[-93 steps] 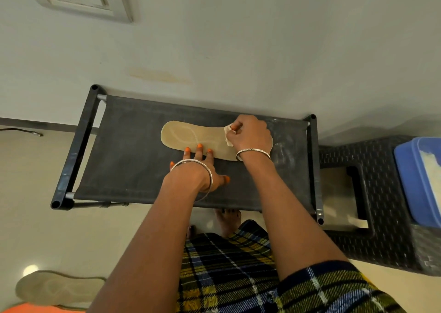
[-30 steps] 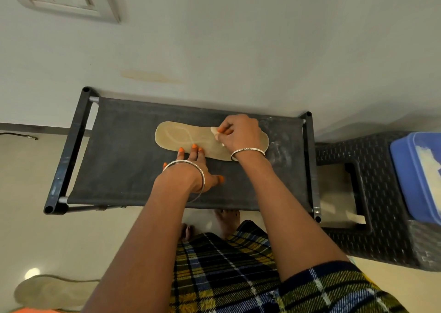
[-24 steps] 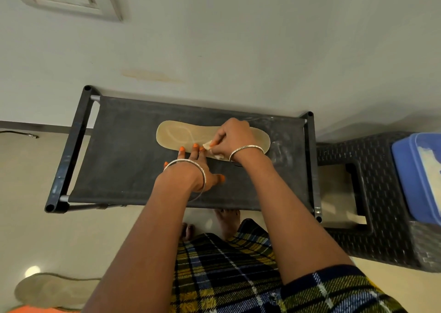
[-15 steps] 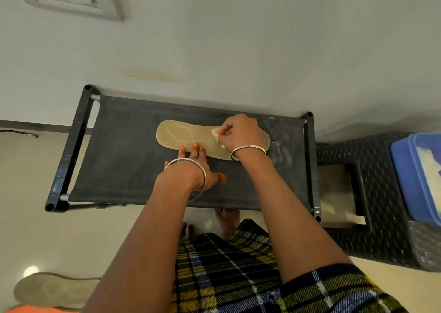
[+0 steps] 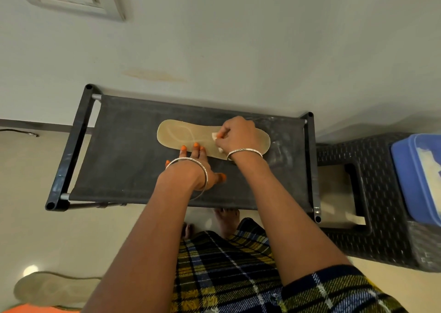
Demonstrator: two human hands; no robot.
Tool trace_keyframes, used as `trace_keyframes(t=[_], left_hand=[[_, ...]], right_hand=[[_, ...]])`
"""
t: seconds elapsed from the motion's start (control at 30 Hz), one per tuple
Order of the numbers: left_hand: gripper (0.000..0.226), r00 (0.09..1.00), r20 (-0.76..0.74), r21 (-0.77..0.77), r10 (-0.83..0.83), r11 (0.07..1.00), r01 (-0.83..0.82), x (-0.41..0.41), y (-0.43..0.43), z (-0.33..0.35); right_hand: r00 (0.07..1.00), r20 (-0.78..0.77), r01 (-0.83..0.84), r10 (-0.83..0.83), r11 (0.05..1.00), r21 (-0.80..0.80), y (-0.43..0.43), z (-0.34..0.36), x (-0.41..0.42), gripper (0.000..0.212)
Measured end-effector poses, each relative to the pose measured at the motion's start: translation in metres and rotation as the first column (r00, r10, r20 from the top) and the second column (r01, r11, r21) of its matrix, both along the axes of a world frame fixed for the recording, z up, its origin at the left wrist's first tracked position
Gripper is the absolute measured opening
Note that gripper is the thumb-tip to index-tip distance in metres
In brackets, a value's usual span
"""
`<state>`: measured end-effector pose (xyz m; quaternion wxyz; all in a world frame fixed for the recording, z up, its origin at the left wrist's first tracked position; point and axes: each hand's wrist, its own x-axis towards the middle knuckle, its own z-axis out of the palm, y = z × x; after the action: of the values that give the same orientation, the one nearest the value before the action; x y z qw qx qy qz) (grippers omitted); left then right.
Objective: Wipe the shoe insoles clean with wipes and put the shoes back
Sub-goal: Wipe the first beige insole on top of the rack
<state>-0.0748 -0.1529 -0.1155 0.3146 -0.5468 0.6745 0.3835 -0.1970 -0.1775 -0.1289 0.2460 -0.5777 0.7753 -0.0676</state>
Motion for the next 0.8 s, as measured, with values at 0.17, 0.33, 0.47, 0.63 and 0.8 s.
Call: trace_keyframes(t=[0.17,0.33,0.47,0.63,0.8], left_hand=[[0.096,1.000,0.018,-0.002,-0.022,1.000,0.022,-0.003,0.000,0.001],[0.095,1.000,0.020,0.001,-0.005,1.000,0.005,-0.002,0.000,0.000],[0.094,0.999,0.035,-0.006,-0.012,1.000,0.012,-0.004,0.002,0.000],[0.087,0.996,0.080,-0.035,-0.031,0.999,0.034,-0.004,-0.001,0.007],[0.034,0.988,-0.082,-0.588,0.133,0.794,-0.156,-0.013,-0.008,0.031]], right_hand=[[0.998,0.051,-0.048,0.041,0.986,0.157,-0.004,0.008,-0.001,0.015],[0.992,-0.122,0.062,-0.026,0.950,0.307,-0.001,0.013,-0.024,0.041],[0.998,0.063,-0.020,0.010,0.985,0.174,0.002,0.006,-0.006,0.010],[0.976,0.181,0.117,-0.118,0.993,0.015,-0.001,0.006,-0.017,0.003],[0.907,0.293,0.338,-0.301,0.938,-0.082,0.001,0.023,-0.057,0.021]])
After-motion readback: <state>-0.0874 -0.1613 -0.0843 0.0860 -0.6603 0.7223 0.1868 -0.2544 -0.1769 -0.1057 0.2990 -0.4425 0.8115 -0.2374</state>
